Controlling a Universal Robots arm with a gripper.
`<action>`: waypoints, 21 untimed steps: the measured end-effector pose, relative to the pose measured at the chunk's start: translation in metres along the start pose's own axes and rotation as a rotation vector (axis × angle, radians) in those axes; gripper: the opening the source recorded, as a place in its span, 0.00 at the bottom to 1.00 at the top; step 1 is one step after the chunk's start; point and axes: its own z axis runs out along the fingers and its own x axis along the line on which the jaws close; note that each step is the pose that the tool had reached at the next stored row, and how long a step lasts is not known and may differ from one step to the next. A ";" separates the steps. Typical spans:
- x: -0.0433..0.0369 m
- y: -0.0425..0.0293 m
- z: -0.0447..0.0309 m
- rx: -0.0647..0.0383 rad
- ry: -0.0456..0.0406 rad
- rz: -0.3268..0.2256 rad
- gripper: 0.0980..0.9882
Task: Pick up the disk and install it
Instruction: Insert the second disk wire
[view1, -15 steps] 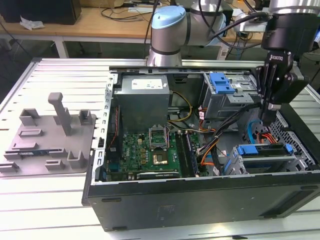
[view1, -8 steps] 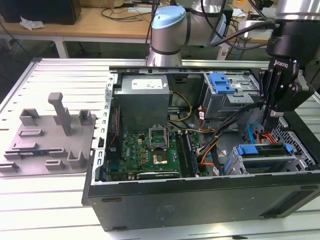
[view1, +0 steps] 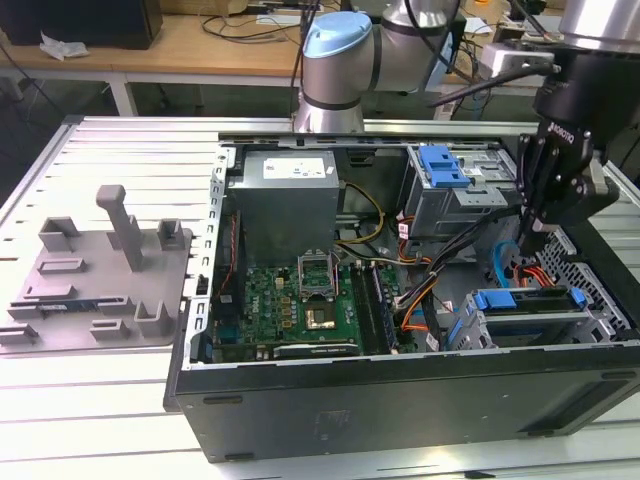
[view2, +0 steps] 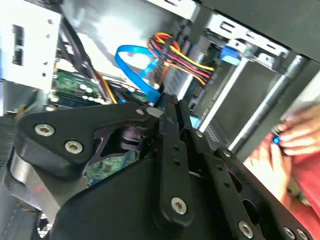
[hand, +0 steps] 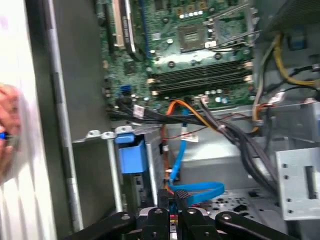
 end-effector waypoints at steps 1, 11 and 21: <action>0.0023 -0.0002 0.0005 -0.003 -0.0391 0.000 0.07; 0.0194 -0.0018 0.0029 0.001 -0.1184 -0.033 0.07; 0.0442 -0.0035 0.0073 0.013 -0.1726 -0.059 0.07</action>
